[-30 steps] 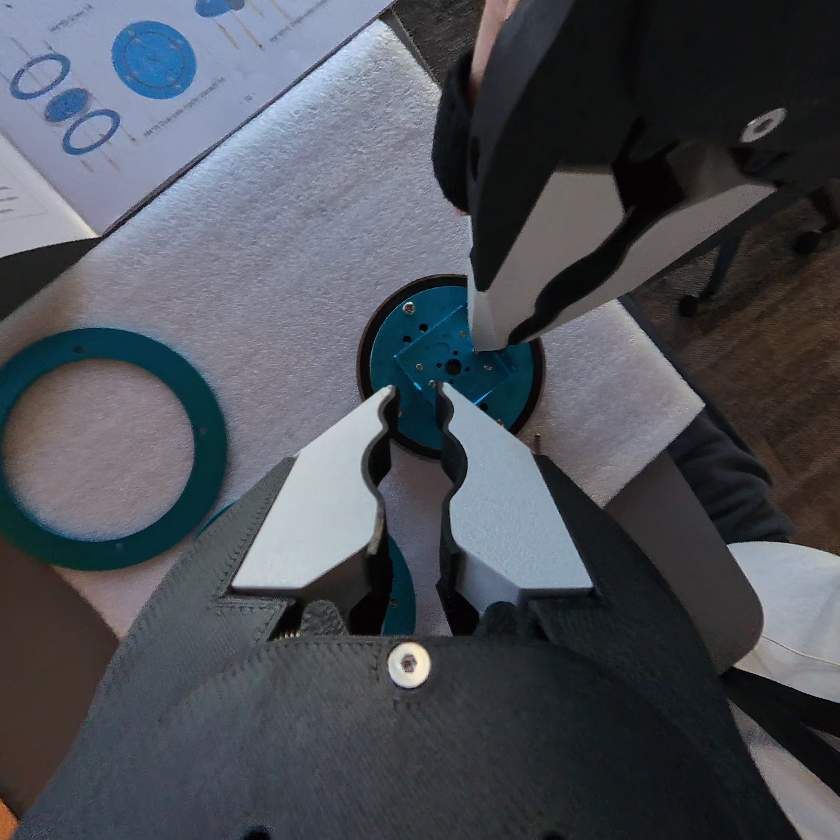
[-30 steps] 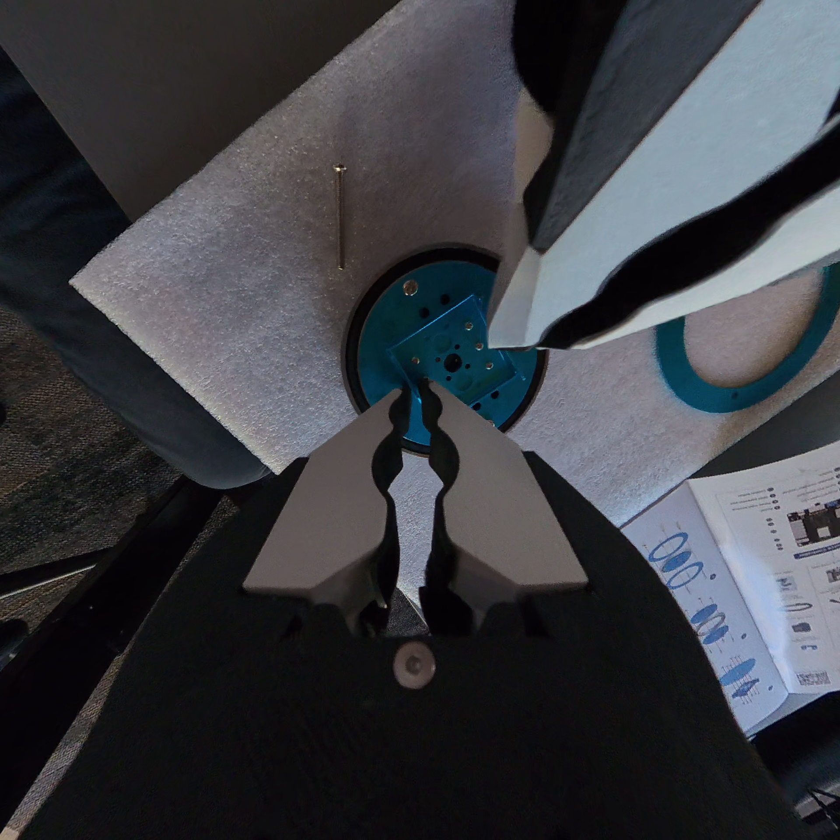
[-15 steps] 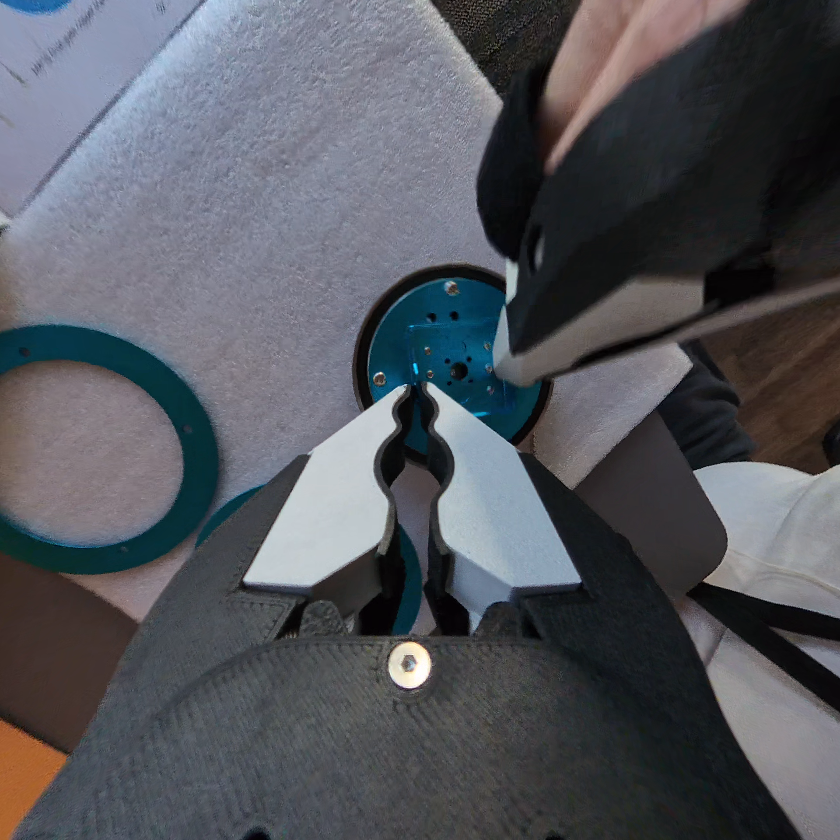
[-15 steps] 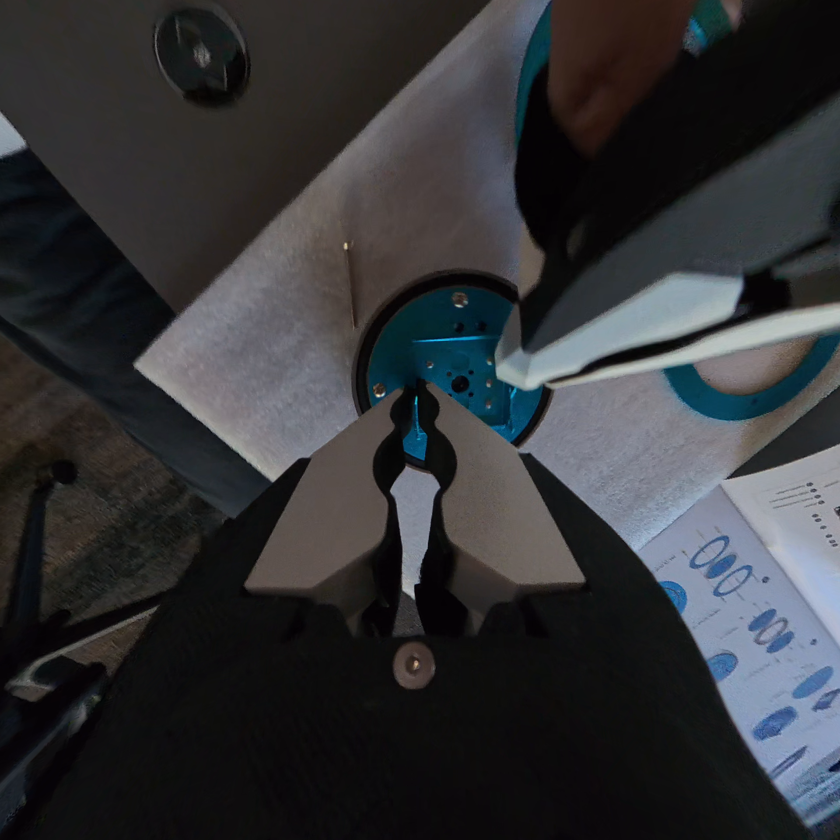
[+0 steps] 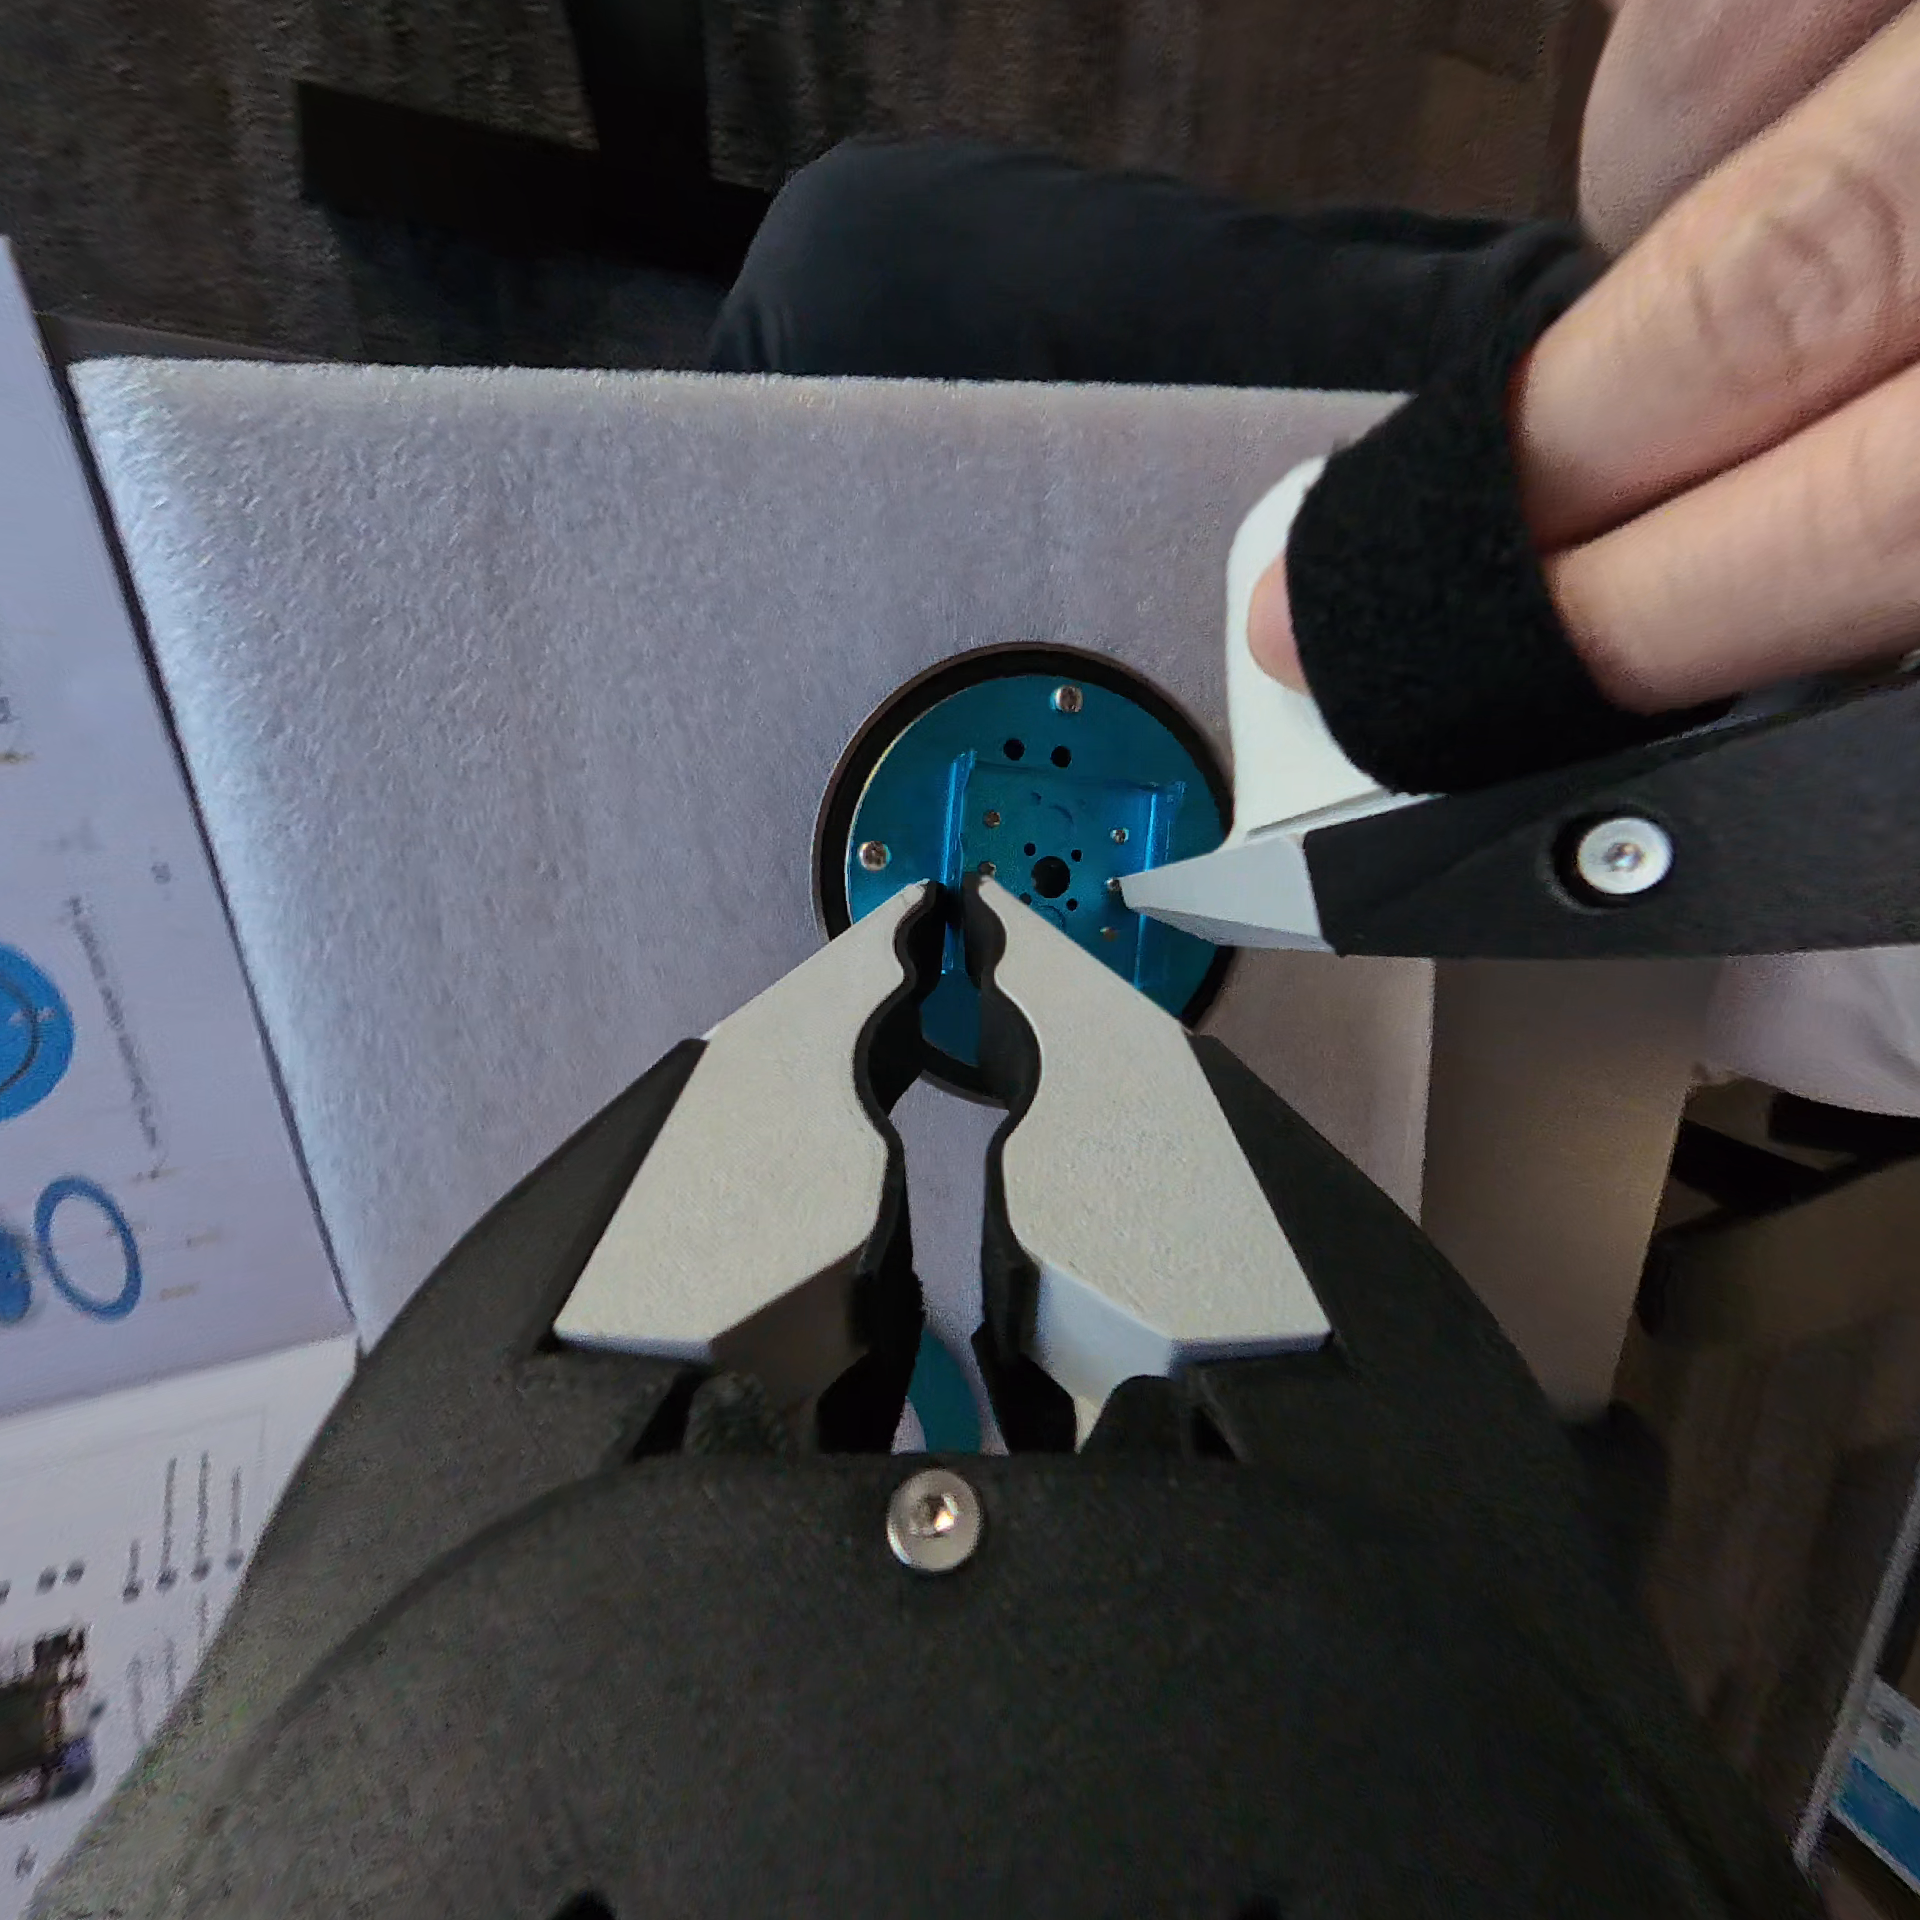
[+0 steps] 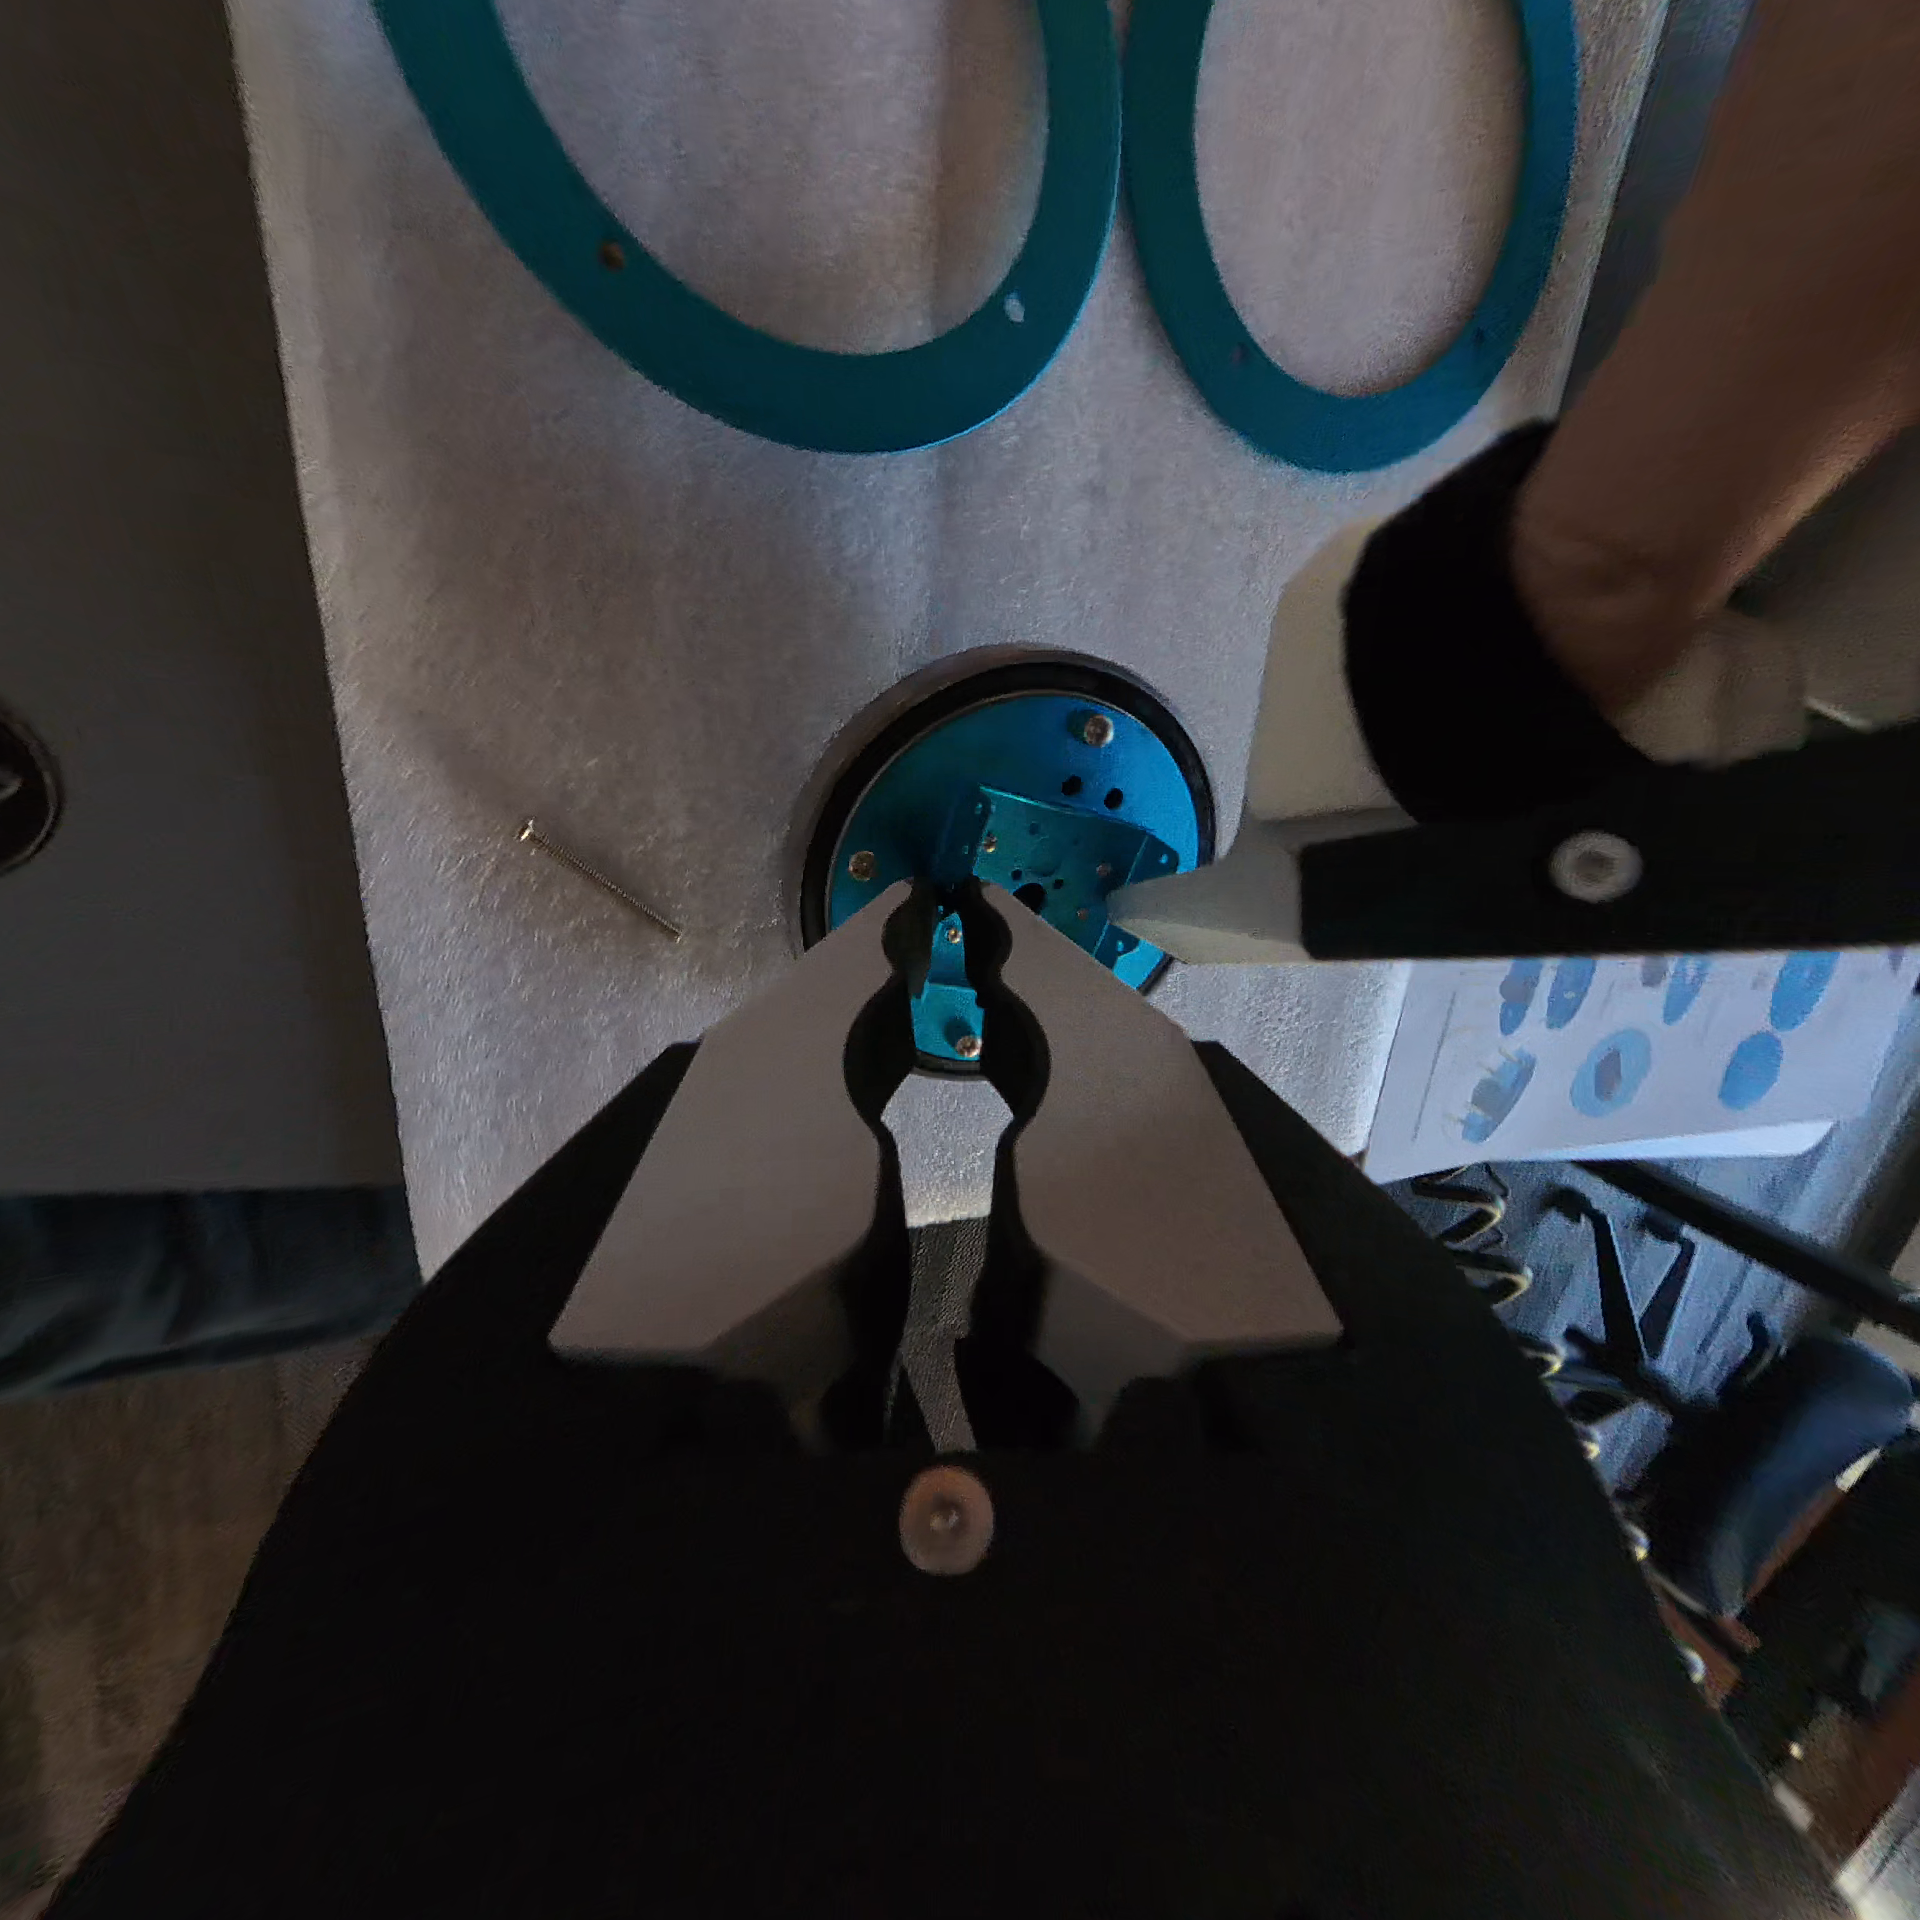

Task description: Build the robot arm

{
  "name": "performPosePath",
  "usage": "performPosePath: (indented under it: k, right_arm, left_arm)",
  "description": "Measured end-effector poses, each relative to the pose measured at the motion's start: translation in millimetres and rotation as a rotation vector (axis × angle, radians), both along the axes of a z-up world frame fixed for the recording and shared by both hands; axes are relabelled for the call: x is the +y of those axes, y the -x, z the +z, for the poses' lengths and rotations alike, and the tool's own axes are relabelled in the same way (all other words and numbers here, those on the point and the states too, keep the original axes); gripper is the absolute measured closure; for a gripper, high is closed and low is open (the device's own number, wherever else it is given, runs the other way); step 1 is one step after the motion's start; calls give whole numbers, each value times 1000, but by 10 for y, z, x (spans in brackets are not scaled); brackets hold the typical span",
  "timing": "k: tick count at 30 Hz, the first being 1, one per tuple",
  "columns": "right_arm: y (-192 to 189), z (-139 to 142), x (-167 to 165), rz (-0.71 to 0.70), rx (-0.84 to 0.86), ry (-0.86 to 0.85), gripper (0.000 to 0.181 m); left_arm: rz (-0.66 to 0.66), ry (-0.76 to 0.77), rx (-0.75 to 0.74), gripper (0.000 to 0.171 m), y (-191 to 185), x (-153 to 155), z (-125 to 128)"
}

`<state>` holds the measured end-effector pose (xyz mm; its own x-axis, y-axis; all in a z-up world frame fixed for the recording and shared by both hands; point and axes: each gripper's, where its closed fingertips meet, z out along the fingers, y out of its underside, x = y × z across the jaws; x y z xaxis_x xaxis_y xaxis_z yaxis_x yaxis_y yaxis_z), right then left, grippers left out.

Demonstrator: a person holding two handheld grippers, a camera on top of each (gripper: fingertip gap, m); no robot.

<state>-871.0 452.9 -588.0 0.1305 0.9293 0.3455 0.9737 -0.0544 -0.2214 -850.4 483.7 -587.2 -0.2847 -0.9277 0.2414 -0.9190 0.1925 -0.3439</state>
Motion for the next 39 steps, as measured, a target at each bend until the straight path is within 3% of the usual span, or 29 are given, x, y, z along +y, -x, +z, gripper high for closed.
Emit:
performPosePath:
  k: [4,6,9,12,16,19,26,32,39]
  right_arm:
    - [-4,-55,30,-7,89,-51,177]
    - [-29,93,13,1,248,-56,164]
    - [-247,470,198,-113,548,-71,168]
    - [-376,485,301,-190,669,148,173]
    - [-332,253,350,-200,601,290,170]
    - [-291,94,315,-191,568,294,169]
    - [-233,-82,339,-219,623,280,168]
    - [-223,-129,372,-230,654,258,181]
    - [-222,-126,373,-278,679,270,181]
  left_arm:
    - [70,121,-75,158,-92,-34,36]
    - [176,112,-181,133,-110,57,179]
    - [392,38,-320,138,45,220,427]
    - [292,29,-446,164,217,-193,539]
    - [166,-135,-339,159,400,-316,178]
    - [116,-105,-263,159,402,-335,54]
    - [14,-28,-234,162,275,-329,60]
    - [-28,22,-244,158,183,-362,32]
    - [-45,60,-220,171,208,-321,-19]
